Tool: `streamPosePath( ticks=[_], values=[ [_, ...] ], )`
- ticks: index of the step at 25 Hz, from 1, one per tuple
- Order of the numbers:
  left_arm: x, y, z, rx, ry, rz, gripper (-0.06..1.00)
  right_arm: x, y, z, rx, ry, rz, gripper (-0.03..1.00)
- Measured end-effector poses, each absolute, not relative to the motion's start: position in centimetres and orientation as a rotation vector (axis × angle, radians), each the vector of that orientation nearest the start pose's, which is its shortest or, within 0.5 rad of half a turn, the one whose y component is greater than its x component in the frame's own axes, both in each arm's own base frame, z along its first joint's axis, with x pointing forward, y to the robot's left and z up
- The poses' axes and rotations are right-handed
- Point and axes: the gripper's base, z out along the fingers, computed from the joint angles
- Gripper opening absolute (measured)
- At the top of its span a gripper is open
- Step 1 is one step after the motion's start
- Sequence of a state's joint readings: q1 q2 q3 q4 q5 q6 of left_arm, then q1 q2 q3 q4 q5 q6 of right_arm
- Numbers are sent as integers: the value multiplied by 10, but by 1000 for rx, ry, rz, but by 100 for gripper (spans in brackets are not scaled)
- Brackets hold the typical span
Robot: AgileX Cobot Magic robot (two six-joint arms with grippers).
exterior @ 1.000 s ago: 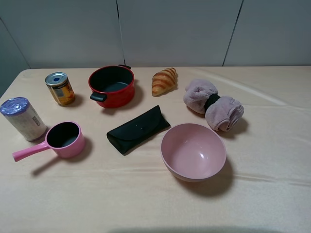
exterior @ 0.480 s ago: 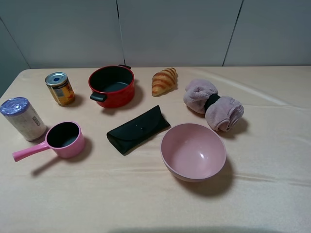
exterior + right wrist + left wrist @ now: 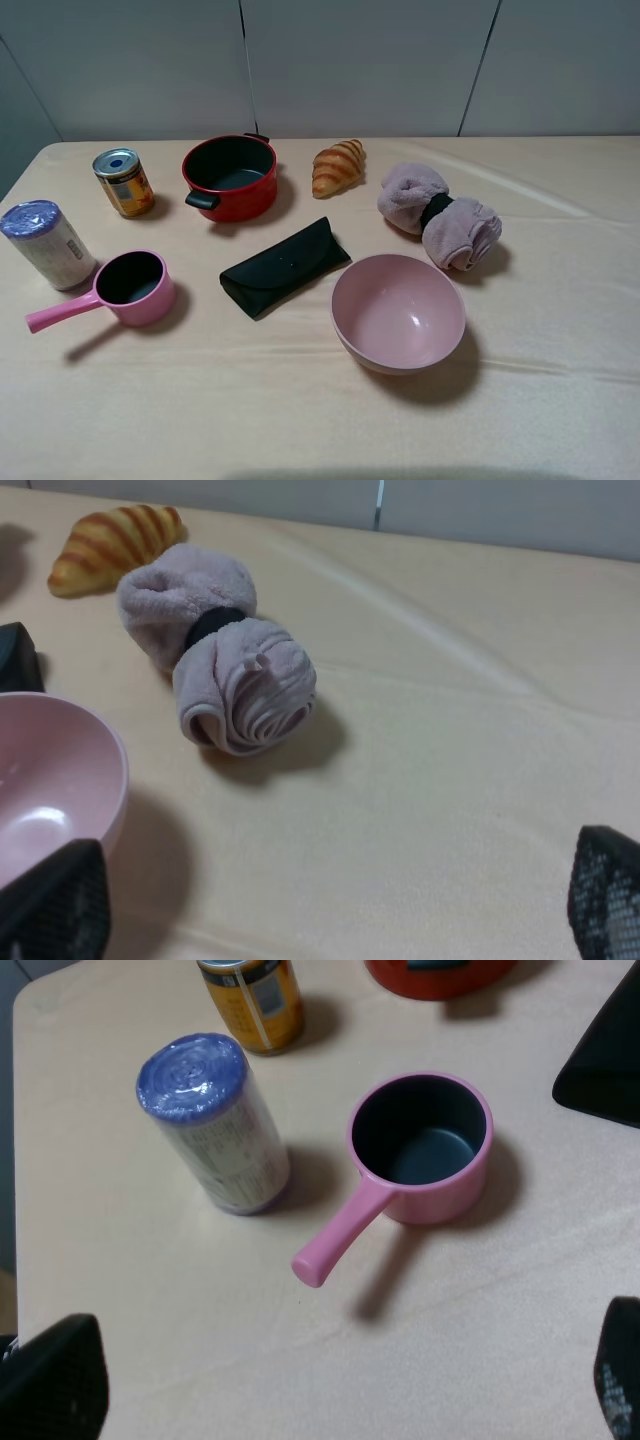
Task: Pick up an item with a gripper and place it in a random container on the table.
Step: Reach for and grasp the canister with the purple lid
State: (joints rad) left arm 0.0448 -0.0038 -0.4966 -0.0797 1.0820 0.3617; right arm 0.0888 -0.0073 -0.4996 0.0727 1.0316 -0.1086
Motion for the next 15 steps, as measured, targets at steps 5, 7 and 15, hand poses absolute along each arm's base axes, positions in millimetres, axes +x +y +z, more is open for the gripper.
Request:
streamPosePath(
  ticks=[5,7,15],
  values=[
    [-6,-7,275,331,2040,155,99,-5,5,280,-200,1997,74,69],
    [-6,-7,275,331,2040,155,99,-5,5,280,-200,1997,74,69],
    [-6,-7,275,331,2040,155,99,-5,5,280,-200,1997,74,69]
  ],
)
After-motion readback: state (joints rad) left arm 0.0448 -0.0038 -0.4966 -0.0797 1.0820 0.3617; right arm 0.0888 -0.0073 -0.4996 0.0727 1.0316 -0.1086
